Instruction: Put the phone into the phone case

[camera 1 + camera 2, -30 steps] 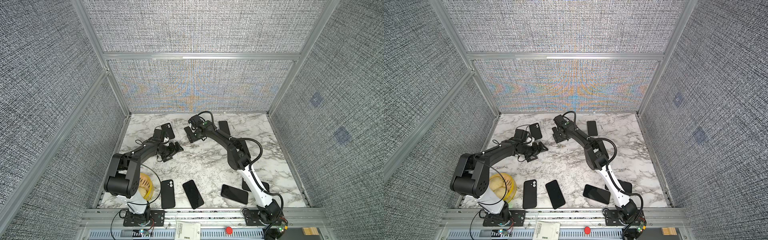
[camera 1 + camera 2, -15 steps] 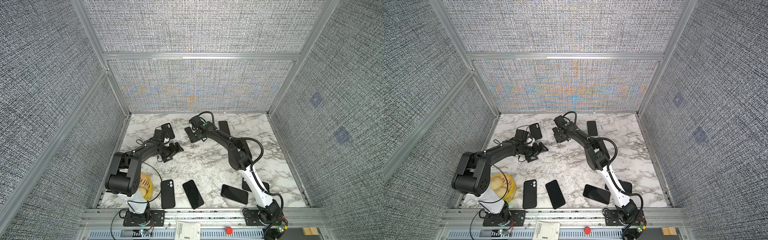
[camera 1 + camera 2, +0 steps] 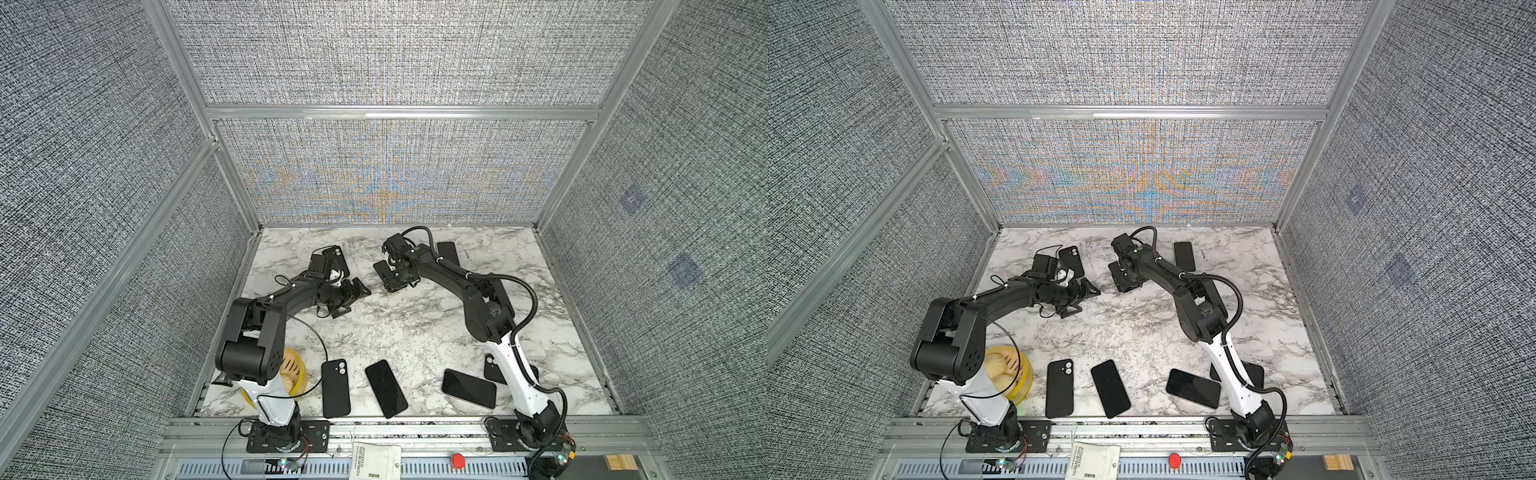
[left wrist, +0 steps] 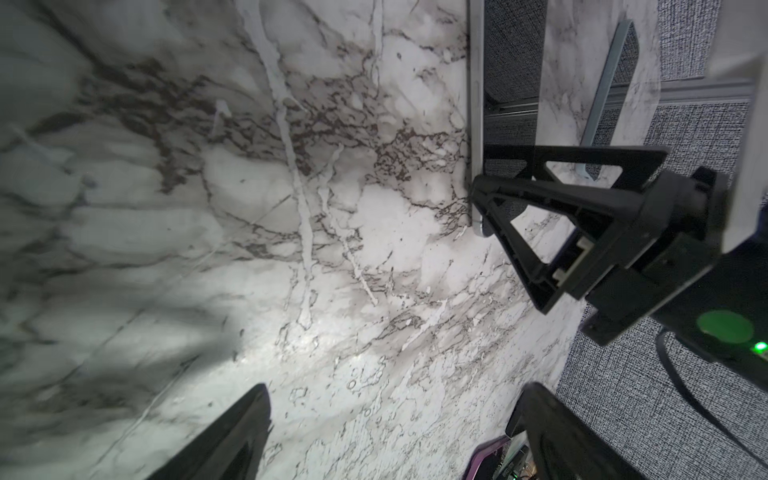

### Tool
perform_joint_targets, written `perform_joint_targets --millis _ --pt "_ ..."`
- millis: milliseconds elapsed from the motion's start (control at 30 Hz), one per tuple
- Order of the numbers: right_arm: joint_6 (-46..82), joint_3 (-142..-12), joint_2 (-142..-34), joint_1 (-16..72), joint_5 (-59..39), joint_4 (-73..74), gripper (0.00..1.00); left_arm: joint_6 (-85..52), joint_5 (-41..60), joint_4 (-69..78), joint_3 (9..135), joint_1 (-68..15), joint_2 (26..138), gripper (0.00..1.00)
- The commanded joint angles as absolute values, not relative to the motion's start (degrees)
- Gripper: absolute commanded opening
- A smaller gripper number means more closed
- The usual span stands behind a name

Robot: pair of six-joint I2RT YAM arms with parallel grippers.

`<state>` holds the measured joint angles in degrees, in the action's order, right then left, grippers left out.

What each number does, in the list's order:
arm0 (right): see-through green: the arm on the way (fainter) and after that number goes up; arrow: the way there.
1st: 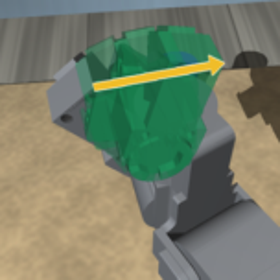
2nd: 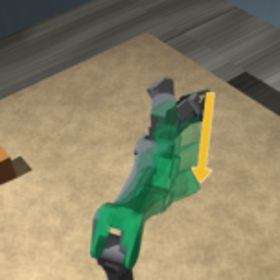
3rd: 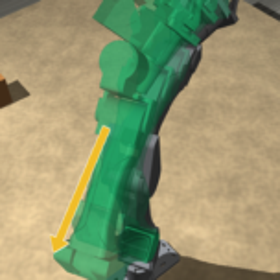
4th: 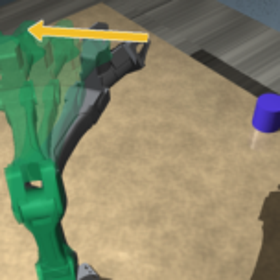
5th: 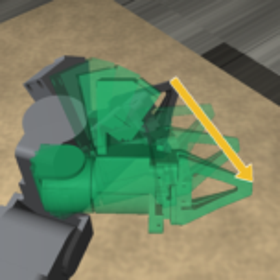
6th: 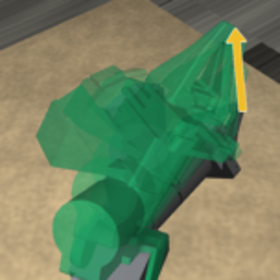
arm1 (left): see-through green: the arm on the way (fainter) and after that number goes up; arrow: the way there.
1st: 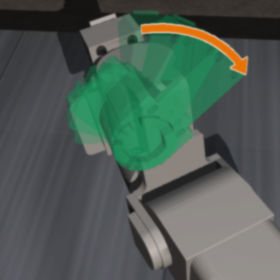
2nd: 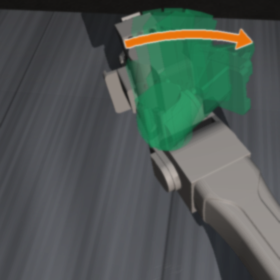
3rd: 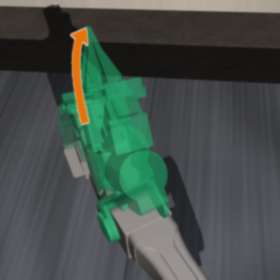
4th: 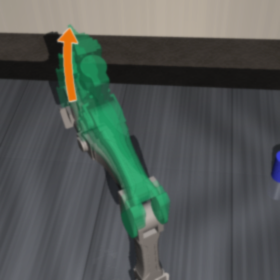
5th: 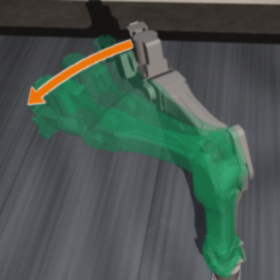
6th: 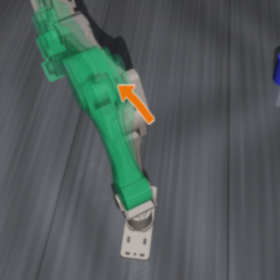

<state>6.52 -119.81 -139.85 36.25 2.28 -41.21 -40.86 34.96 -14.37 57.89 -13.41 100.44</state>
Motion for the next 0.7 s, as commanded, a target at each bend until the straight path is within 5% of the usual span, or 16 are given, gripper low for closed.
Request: perform_joint_targets --millis 0,667 --pt "6.7 -117.7 -137.6 36.3 1.3 -39.9 0.69 -42.8 36.5 -10.8 58.5 -13.4 101.0 0.95" --pt "11.9 -91.8 -122.8 36.3 -10.8 -24.1 0.66 -53.5 43.7 5.8 60.4 -14.2 110.5 0.87"
